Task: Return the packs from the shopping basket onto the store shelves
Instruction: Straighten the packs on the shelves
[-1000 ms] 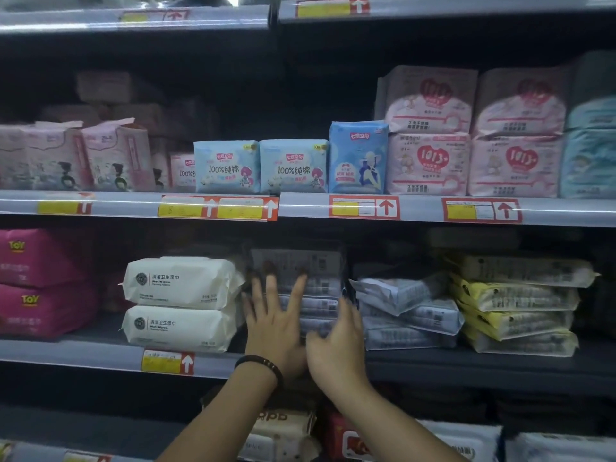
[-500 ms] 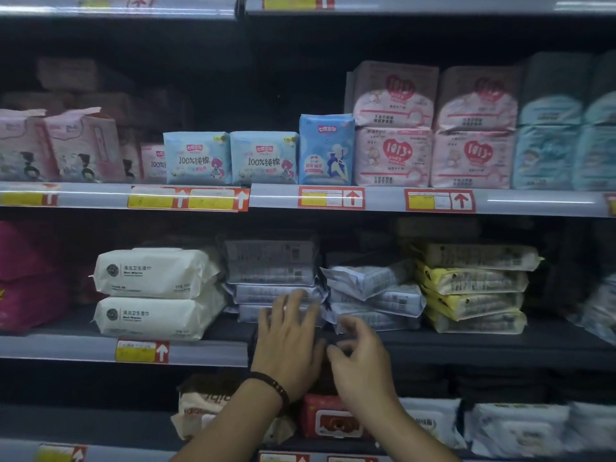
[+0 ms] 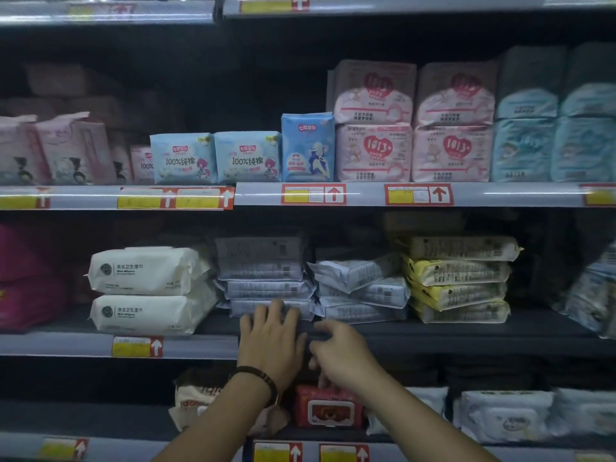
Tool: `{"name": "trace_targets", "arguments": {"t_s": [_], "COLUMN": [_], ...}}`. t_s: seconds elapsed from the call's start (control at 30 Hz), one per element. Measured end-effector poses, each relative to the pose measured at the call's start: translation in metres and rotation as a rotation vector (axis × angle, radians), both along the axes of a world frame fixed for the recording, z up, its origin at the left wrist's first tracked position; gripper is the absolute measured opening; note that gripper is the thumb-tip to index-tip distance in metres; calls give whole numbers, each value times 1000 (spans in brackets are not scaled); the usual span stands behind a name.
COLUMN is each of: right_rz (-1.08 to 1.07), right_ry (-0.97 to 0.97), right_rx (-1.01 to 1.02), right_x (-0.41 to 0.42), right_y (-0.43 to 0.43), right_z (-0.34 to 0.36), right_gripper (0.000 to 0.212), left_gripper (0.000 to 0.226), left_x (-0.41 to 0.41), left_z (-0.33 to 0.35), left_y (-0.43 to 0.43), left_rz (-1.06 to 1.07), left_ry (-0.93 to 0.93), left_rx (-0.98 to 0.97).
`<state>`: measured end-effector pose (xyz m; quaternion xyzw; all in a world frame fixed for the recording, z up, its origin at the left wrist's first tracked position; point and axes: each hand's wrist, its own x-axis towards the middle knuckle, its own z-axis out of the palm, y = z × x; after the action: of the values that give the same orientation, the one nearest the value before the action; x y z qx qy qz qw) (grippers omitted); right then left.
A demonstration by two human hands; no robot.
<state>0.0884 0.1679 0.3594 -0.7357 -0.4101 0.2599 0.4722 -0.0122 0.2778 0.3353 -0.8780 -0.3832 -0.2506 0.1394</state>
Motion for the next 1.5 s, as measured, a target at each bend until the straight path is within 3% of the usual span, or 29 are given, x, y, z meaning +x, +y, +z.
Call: {"name": "trace_targets", "arguments": {"t_s": [0.1,0.23,0.3,0.5,0.87,1.0,1.2,1.5], "right_rz": [59,47,47,52,143,71,55,104], "right_ry": [234,347,377,383,237,150,260,286], "right_rx": [-41,25,46,25,-66,22,92,18], "right_x": [-10,-19,-25,-30,-28,-33,-39,-25], "right_y": [16,31,37,56,57,61,61,61], "right_z": [4,4,4,4,11,23,29,33], "right_gripper": [70,73,76,77,73,88,86,77], "left_gripper": [48,84,88,95,97,113,112,103], "left_x": [-10,-23,-27,-29,-31,-35,-38,-25], "left_z": [3,10,14,18,20,20,26,29], "left_y": [2,11,16,26,28,32,42,35], "left_rz": [-19,-19,-25,-19,-14,9,-25,-71], "left_ry": [6,135,184,298,312,266,273,265], "left_rx": [-28,-42,3,56,35,31,-2,-23]}}
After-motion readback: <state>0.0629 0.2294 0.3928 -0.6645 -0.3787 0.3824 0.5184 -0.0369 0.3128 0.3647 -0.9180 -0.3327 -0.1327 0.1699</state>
